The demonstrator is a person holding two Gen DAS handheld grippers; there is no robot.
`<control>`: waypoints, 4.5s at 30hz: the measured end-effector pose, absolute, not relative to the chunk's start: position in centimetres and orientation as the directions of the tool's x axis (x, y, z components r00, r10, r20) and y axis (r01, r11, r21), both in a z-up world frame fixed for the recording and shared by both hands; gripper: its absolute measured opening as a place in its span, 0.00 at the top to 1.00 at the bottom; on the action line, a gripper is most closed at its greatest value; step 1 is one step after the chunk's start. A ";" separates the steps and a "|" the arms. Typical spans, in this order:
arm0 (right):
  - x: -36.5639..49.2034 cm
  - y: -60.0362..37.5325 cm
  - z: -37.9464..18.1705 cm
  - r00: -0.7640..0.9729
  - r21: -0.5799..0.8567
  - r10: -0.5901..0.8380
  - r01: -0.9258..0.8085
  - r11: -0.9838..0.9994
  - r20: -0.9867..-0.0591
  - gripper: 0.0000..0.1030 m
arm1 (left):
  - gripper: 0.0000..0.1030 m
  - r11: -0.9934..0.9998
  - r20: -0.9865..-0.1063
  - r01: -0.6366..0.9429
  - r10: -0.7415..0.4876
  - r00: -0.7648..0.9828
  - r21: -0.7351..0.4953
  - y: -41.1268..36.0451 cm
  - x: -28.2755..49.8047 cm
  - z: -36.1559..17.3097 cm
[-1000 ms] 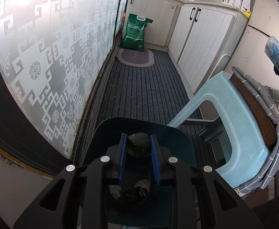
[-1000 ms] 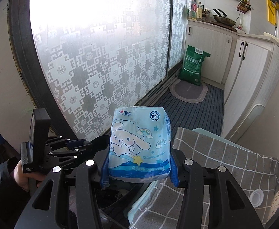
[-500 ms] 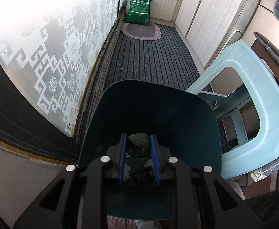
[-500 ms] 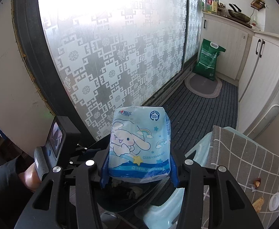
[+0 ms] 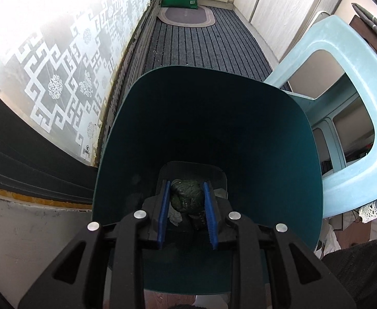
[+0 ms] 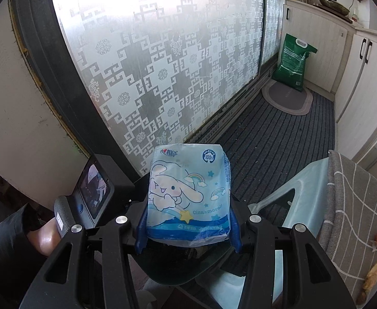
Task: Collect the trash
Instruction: 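Drop the cucumber end into the teal bin with the left gripper while the right gripper drops the wipes pack, then move both grippers back over the stool, then grasp the brown ginger peel with the left gripper while the right gripper grasps a small brown shell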
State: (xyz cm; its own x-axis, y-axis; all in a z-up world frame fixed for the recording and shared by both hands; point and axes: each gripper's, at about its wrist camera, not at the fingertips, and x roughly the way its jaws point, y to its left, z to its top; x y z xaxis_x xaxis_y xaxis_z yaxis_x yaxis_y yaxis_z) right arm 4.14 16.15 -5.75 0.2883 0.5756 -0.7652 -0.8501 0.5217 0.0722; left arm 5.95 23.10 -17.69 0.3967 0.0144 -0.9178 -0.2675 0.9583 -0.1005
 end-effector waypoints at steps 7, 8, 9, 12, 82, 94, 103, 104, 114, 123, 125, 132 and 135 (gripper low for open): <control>3.6 17.5 -8.6 0.261 0.049 0.521 -0.860 0.508 -0.813 0.52 | 0.71 0.948 -0.897 -0.297 0.030 0.442 -0.115 23.9 5.5 -16.7; 3.6 17.7 -9.0 0.261 0.044 0.510 -0.860 0.509 -0.820 0.52 | 0.73 0.947 -0.888 -0.300 0.038 0.458 -0.114 23.9 5.3 -16.4; 3.7 17.9 -9.4 0.263 0.036 0.499 -0.858 0.512 -0.826 0.52 | 0.75 0.946 -0.878 -0.302 0.042 0.477 -0.119 24.1 5.2 -15.9; 3.7 18.1 -10.5 0.274 0.010 0.465 -0.853 0.522 -0.842 0.52 | 0.76 0.941 -0.833 -0.307 0.056 0.551 -0.140 24.5 4.6 -14.3; 7.8 -5.0 -4.4 0.541 0.024 0.475 -0.642 0.766 -0.694 0.64 | 0.67 0.977 -0.426 0.032 -0.122 0.896 -0.212 7.0 9.7 0.3; 9.3 -7.0 -6.7 0.502 0.062 0.452 -0.615 0.786 -0.737 0.66 | 0.67 0.980 -0.466 0.070 -0.150 0.872 -0.185 3.6 11.4 -0.6; 9.4 -9.0 -6.4 0.507 0.092 0.472 -0.605 0.791 -0.722 0.81 | 0.59 0.976 -0.506 0.128 -0.202 0.838 -0.177 0.7 12.9 -1.4; 9.4 -9.4 -6.4 0.507 0.095 0.473 -0.604 0.792 -0.720 0.81 | 0.58 0.976 -0.511 0.133 -0.206 0.835 -0.175 0.4 13.1 -1.5; 10.1 -14.8 -5.0 0.560 0.146 0.492 -0.549 0.823 -0.667 0.80 | 0.47 0.974 -0.575 0.178 -0.228 0.786 -0.143 -3.2 15.2 -2.7; 10.1 -17.8 -4.6 0.562 0.189 0.529 -0.551 0.813 -0.635 0.80 | 0.41 0.987 -0.626 0.133 -0.160 0.763 -0.091 -5.4 17.4 -3.8; 10.0 -18.2 -4.7 0.560 0.194 0.536 -0.555 0.809 -0.632 0.80 | 0.41 0.989 -0.631 0.124 -0.149 0.761 -0.083 -5.7 17.6 -3.9; 9.8 -18.8 -4.7 0.555 0.203 0.546 -0.560 0.803 -0.628 0.80 | 0.41 0.993 -0.651 0.100 -0.112 0.751 -0.056 -6.2 18.5 -4.5; 9.7 -18.8 -4.6 0.554 0.202 0.550 -0.566 0.799 -0.625 0.80 | 0.43 0.994 -0.651 0.099 -0.102 0.752 -0.042 -6.3 18.7 -4.6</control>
